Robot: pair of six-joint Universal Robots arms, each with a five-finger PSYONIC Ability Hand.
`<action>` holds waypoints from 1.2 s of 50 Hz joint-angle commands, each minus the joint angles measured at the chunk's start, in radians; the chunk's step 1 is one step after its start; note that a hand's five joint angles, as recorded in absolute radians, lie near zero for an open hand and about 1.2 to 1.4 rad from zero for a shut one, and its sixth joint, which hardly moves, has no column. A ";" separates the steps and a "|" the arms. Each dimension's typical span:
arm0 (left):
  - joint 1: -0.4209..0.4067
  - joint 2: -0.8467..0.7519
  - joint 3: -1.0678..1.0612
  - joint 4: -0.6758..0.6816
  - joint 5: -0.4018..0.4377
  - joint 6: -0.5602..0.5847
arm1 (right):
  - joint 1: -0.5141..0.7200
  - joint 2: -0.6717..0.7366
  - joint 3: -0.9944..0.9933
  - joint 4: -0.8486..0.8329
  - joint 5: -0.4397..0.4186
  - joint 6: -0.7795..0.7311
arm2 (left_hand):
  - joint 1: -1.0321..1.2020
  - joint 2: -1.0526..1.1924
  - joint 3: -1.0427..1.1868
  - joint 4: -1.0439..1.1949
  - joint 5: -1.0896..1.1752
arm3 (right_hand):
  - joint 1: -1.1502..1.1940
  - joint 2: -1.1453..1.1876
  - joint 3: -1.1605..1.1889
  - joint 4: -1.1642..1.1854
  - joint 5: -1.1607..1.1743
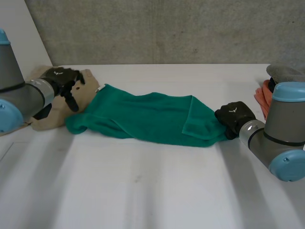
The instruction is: Fold the laundry.
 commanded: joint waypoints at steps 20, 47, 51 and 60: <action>0.042 -0.349 0.292 -0.211 -0.024 0.182 | -0.006 0.006 0.006 0.023 -0.001 -0.032 | 0.639 0.656 0.663 0.657 0.657 | 0.271 0.214 0.207 0.198 0.234; 0.050 0.453 -0.361 0.190 0.183 0.173 | -0.140 0.221 -0.698 0.530 0.021 0.374 | 0.913 0.930 0.937 0.931 0.931 | 0.271 0.214 0.207 0.198 0.234; 0.039 0.517 -0.487 0.347 0.229 0.167 | -0.126 0.398 -0.961 0.681 0.069 0.409 | 0.907 0.925 0.931 0.925 0.925 | 0.268 0.210 0.203 0.195 0.231; -0.015 0.537 -0.573 0.493 0.227 0.130 | -0.118 0.526 -1.239 0.745 0.206 0.442 | 0.910 0.927 0.934 0.928 0.928 | -0.950 -1.008 -1.015 -1.023 -0.988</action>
